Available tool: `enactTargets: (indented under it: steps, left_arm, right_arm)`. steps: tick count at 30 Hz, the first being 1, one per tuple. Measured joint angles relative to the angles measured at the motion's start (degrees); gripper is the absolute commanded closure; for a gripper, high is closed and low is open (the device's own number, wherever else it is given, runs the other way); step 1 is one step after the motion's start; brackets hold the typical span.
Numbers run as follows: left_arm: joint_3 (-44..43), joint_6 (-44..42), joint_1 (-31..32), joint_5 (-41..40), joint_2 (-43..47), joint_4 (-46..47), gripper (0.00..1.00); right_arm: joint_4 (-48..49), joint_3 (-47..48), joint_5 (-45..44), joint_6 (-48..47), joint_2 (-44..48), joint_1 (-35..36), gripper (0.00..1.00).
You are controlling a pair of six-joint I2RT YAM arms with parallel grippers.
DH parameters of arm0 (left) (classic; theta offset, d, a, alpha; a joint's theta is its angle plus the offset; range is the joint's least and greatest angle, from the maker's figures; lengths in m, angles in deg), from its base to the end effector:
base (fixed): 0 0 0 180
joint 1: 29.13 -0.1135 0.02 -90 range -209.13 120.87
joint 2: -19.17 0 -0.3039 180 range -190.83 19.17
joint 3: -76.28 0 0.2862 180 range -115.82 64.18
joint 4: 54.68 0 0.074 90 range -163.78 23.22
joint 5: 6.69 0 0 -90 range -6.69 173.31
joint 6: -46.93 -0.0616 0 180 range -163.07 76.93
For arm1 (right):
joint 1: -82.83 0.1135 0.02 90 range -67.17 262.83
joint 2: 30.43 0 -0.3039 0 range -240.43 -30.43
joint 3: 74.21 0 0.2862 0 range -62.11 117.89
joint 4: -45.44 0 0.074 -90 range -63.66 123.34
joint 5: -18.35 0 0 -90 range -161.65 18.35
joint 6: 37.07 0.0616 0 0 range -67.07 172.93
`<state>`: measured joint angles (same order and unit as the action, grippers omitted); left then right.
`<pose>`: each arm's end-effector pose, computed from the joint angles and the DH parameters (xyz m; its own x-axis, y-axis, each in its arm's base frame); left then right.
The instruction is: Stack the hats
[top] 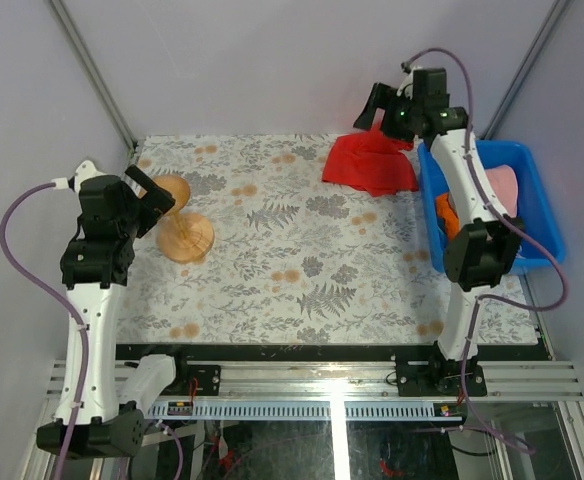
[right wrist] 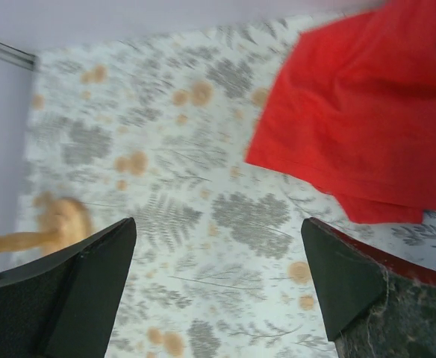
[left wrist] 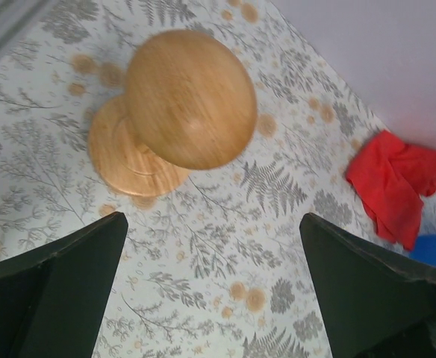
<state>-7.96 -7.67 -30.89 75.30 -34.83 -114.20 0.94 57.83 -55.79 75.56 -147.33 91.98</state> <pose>0.2060 0.0149 0.4375 -0.3105 -0.5834 -0.7505 -0.4070 0.7951 -0.4497 0.5402 0.1041 0.3939 -0.5961 0.2789 -0.7529 -0.1720 0.8716 0.4590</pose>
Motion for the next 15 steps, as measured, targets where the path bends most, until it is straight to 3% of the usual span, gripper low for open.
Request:
enactTargets:
  steps: [6,10,12,15]
  left_arm:
    - [5.3,1.2,-5.5,0.4,-0.1,4.3,0.0]
    - [8.3,3.2,-6.9,1.9,-1.4,6.9,0.0]
    - [9.1,4.2,-7.3,2.9,-1.9,8.2,0.0]
    - [9.7,5.7,-7.7,3.9,-2.0,10.0,0.0]
  right_arm:
    - [-3.4,8.7,4.5,4.9,7.1,-0.1,0.0]
    - [-2.4,7.5,9.3,8.1,12.6,-0.2,0.01]
    - [5.5,-0.5,18.0,12.5,17.6,-0.6,0.01]
    - [35.2,-18.4,33.6,31.0,24.0,-1.1,0.01]
